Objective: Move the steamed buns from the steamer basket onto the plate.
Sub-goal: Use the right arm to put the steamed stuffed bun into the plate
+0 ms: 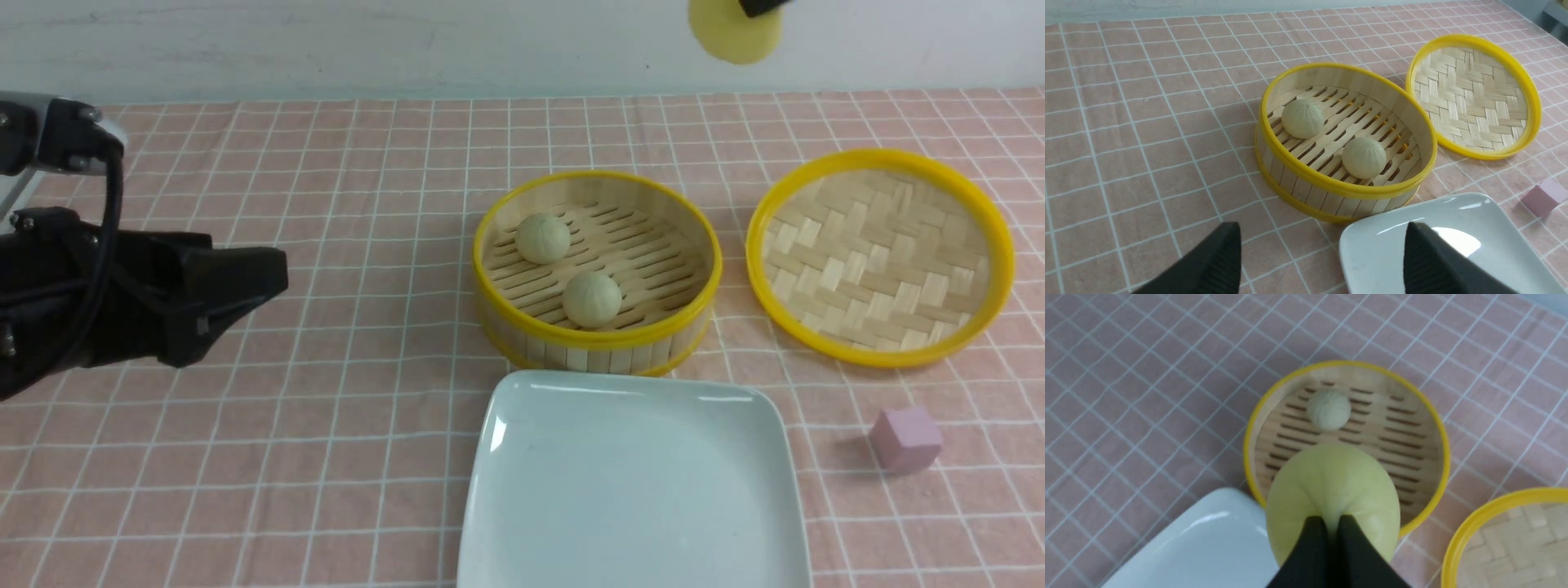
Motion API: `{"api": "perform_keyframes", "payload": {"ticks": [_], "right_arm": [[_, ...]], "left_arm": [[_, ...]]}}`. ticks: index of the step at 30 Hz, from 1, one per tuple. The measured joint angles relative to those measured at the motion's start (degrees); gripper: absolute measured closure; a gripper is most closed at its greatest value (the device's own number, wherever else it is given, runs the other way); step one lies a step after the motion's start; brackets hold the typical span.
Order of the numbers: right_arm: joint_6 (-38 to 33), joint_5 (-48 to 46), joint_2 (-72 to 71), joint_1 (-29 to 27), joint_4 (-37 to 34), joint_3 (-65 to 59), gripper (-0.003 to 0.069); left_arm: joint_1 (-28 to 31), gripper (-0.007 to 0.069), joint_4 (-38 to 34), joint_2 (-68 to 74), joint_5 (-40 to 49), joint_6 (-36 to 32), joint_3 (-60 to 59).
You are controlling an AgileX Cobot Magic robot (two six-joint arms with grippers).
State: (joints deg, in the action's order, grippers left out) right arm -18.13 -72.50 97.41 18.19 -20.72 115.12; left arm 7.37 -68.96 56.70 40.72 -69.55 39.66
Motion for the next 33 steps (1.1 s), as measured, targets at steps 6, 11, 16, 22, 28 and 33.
{"api": "perform_keyframes", "payload": {"ticks": [6,11,16,22,28,33], "right_arm": [[-3.59,0.39,-8.96,4.51,-1.2,-25.41,0.065],[-8.33,6.27,-8.66,7.39,-1.14,-42.09,0.065],[-14.38,22.12,-6.25,7.76,-1.08,-52.46,0.065],[-18.47,31.35,-2.9,7.76,-1.13,-54.29,0.065],[-18.97,34.08,-1.54,7.76,-0.5,-54.29,0.0647],[-19.09,34.38,-0.58,7.76,2.28,-54.29,0.0641]], "left_arm": [[0.0,0.0095,-0.06,0.0,0.59,0.0,0.0],[0.0,0.0095,-0.1,0.0,0.96,0.0,0.0],[0.0,0.0095,-0.1,0.0,1.0,0.0,0.0],[0.0,0.0095,-0.1,0.0,1.0,0.0,0.0],[0.0,0.0095,-0.1,0.0,1.0,0.0,0.0],[0.0,0.0095,-0.1,0.0,1.0,0.0,0.0]]}}
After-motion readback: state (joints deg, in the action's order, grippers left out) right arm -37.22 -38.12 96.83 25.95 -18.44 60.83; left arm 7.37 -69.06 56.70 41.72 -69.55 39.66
